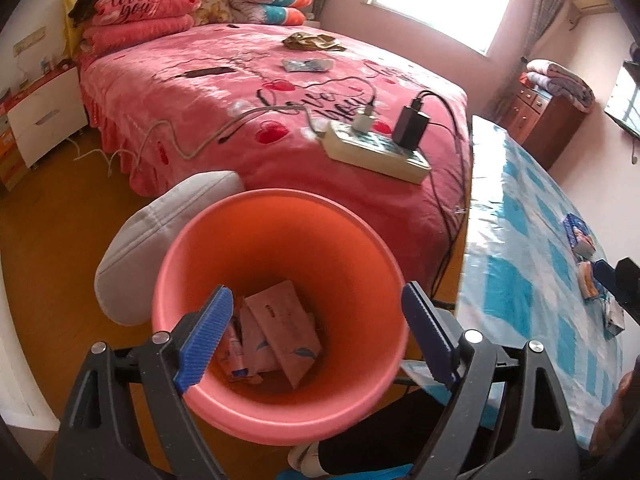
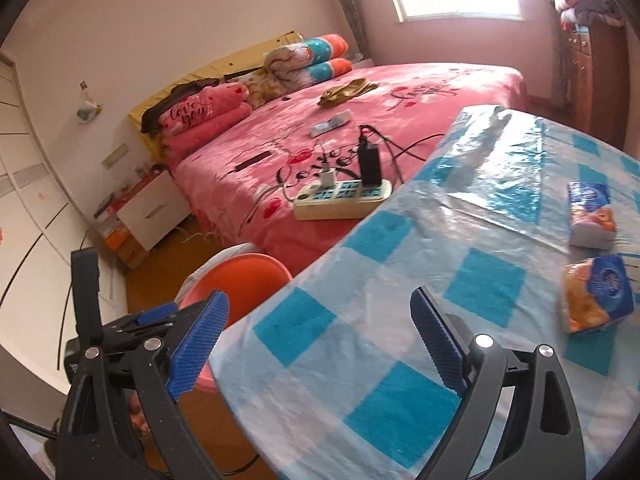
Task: Collect trash
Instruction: 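Move both grippers back over the table toward the tissue packs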
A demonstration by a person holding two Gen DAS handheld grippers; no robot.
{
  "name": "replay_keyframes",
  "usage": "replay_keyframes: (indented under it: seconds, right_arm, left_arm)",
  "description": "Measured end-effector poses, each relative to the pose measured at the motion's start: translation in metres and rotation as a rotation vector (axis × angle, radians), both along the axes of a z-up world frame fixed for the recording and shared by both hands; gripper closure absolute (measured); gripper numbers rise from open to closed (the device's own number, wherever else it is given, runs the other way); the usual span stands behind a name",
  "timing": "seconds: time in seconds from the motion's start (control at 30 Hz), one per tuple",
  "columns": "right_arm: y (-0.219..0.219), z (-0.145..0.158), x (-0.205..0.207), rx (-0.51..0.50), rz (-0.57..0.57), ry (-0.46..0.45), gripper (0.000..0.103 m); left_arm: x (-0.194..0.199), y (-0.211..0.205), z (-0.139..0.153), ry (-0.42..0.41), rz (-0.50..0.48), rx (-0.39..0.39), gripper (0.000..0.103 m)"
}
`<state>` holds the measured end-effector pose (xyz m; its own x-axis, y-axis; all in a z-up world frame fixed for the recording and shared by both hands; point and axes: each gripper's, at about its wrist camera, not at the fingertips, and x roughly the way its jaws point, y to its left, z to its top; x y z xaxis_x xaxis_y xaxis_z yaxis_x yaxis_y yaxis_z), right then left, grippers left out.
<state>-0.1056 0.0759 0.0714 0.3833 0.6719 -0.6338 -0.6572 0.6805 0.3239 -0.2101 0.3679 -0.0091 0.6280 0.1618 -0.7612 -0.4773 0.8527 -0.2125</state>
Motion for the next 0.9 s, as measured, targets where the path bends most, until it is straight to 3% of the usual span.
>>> replay_keyframes:
  seconds: [0.9]
  right_arm:
    - [-0.087,0.002,-0.002,0.005,-0.179,-0.097,0.008]
  left_arm:
    - [0.034,-0.095,0.042,-0.042,-0.216,0.074,0.016]
